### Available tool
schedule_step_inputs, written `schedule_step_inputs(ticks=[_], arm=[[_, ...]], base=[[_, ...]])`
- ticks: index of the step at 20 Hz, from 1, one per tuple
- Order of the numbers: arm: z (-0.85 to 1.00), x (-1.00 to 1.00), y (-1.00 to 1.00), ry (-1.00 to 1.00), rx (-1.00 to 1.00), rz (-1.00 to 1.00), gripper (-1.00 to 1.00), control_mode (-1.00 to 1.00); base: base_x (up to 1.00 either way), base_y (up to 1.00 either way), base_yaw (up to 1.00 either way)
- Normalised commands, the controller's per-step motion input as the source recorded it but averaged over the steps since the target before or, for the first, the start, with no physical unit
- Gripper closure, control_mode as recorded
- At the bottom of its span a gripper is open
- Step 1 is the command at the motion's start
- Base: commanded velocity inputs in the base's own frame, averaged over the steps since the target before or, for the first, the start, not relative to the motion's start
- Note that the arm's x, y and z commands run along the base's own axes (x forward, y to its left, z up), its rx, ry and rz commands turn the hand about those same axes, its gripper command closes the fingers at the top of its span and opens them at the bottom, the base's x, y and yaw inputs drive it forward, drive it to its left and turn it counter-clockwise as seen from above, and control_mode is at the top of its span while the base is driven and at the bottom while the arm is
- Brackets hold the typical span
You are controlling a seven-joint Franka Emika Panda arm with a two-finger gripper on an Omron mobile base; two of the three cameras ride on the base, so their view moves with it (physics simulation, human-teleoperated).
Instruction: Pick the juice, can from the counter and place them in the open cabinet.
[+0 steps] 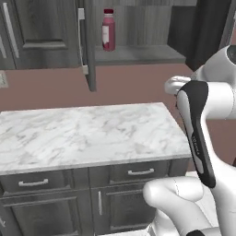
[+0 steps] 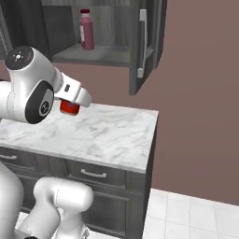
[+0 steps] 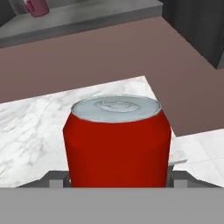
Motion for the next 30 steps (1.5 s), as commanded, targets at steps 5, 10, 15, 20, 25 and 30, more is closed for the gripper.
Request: schedule_step_inputs(ticks=[5, 10, 15, 20, 25, 30], arm=[[0.0, 0.0, 0.0, 0.0, 0.0, 0.0, 1.0, 1.0], [0.0, 0.0, 0.0, 0.0, 0.0, 0.0, 1.0, 1.0], [0.0, 0.0, 0.0, 0.0, 0.0, 0.0, 1.0, 1.0], [0.0, 0.0, 0.0, 0.0, 0.0, 0.0, 1.0, 1.0], [0.0, 0.0, 0.0, 0.0, 0.0, 0.0, 1.0, 1.0], [0.0, 0.0, 0.0, 0.0, 0.0, 0.0, 1.0, 1.0]], base=[[0.44, -0.01, 0.02], [0.61, 0.34, 0.0], [0.54, 0.07, -0.09], [0.45, 0.0, -0.19], [0.48, 0.07, -0.24], [0.04, 0.03, -0.05]])
